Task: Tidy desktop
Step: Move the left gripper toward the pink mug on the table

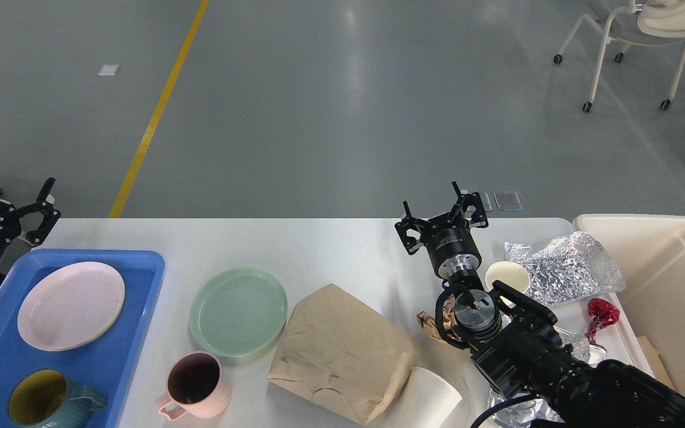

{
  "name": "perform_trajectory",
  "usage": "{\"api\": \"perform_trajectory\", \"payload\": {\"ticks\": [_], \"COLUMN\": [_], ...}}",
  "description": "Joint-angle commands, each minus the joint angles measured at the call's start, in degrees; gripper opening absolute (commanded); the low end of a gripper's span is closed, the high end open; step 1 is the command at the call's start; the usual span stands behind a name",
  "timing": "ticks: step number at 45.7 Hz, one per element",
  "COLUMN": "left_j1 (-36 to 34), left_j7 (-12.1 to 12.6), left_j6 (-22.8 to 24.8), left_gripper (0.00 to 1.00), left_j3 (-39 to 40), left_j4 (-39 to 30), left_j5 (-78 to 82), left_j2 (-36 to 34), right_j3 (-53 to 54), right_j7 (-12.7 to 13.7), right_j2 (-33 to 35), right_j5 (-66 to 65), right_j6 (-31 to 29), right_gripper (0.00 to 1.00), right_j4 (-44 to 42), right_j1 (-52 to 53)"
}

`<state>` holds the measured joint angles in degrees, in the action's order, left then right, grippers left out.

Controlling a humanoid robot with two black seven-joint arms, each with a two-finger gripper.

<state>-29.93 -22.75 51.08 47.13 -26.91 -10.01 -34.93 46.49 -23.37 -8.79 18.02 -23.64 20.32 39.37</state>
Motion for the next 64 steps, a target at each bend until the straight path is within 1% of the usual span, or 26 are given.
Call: {"api": "perform_trajectory", "payload": {"ticks": [1, 3, 5, 10, 15, 21, 25, 30, 36, 40, 41, 43, 47, 48, 51, 55, 57, 60, 64], "left_j1": [-0.04, -0.21, -0.39, -0.65, -2.93, -3.81, -5.30, -8.64, -15.14, -20.50, -22.86, -25.25, -30.79, -32.89, -35.19, -38.17, -40.37, -44.06, -51.52], "left_j7": [0.42, 0.43, 0.42, 0.51, 0.51, 0.42, 0.51, 0.69, 0.86, 1.04, 1.74, 2.88, 6.04, 6.83, 6.67, 6.66, 6.66, 6.05, 5.35], "left_j6": [-5.27, -7.48, -7.75, -5.99, -6.08, -6.08, -5.73, -5.73, -7.39, -9.24, -10.03, -10.64, -12.31, -13.54, -15.04, -15.22, -15.22, -15.39, -16.44], "left_gripper": [1.00, 1.00, 1.00, 1.00, 1.00, 1.00, 1.00, 1.00, 1.00, 1.00, 1.00, 1.00, 1.00, 1.00, 1.00, 1.00, 1.00, 1.00, 1.00], "left_j3": [-0.37, -0.90, -0.99, -2.30, -4.59, -7.14, -10.38, -17.85, -29.62, -34.91, -37.00, -39.12, -42.56, -43.78, -44.58, -46.42, -48.88, -55.72, -68.98], "left_j4": [-0.07, 0.02, -0.42, -0.60, -0.51, -0.60, -0.60, -0.69, -1.13, -1.21, -1.30, -1.30, -1.30, -1.30, -1.56, -3.93, -5.08, -7.80, -13.07], "left_j5": [0.61, 0.78, 0.70, 0.70, 0.61, 0.70, 0.70, 0.70, 0.78, 0.78, 1.05, 1.75, 5.34, 7.88, 11.58, 16.15, 18.18, 19.77, 20.03], "left_j2": [0.30, 0.30, 0.30, -0.05, -1.01, -3.47, -6.02, -7.69, -12.26, -14.37, -15.07, -15.43, -15.61, -15.52, -15.52, -16.22, -16.57, -17.80, -18.33], "right_j3": [0.00, 0.00, 0.00, 0.00, 0.00, 0.00, 0.00, 0.00, 0.00, 0.00, 0.00, 0.00, 0.00, 0.00, 0.00, 0.00, 0.00, 0.00, 0.00], "right_j7": [0.00, 0.00, 0.00, 0.00, 0.00, 0.00, -0.09, 0.00, 0.00, 0.00, 0.00, 0.00, 0.00, 0.00, 0.00, 0.00, 0.00, 0.00, 0.00], "right_j2": [0.00, 0.00, 0.00, 0.00, 0.00, 0.00, 0.00, 0.00, 0.00, 0.00, 0.00, 0.00, 0.00, 0.00, 0.00, 0.00, 0.00, 0.00, 0.00], "right_j5": [0.00, 0.00, 0.00, 0.00, 0.00, 0.00, 0.00, 0.00, 0.00, 0.00, 0.00, 0.00, 0.00, 0.00, 0.00, 0.00, 0.00, 0.00, 0.00], "right_j6": [0.00, 0.00, 0.00, 0.00, 0.00, 0.00, 0.00, 0.00, 0.00, 0.00, 0.00, 0.00, 0.00, 0.00, 0.00, 0.00, 0.00, 0.00, 0.00], "right_gripper": [1.00, 1.00, 1.00, 1.00, 1.00, 1.00, 1.00, 1.00, 1.00, 1.00, 1.00, 1.00, 1.00, 1.00, 1.00, 1.00, 1.00, 1.00, 1.00], "right_j4": [-0.02, -0.02, -0.02, -0.02, -0.02, -0.02, -0.02, -0.02, -0.02, -0.02, -0.02, -0.02, -0.02, -0.02, -0.02, -0.02, -0.02, -0.02, -0.02], "right_j1": [-0.08, -0.08, 0.00, 0.00, 0.00, 0.00, 0.00, 0.00, 0.00, 0.00, 0.00, 0.00, 0.00, 0.00, 0.00, 0.00, 0.00, 0.00, 0.00]}}
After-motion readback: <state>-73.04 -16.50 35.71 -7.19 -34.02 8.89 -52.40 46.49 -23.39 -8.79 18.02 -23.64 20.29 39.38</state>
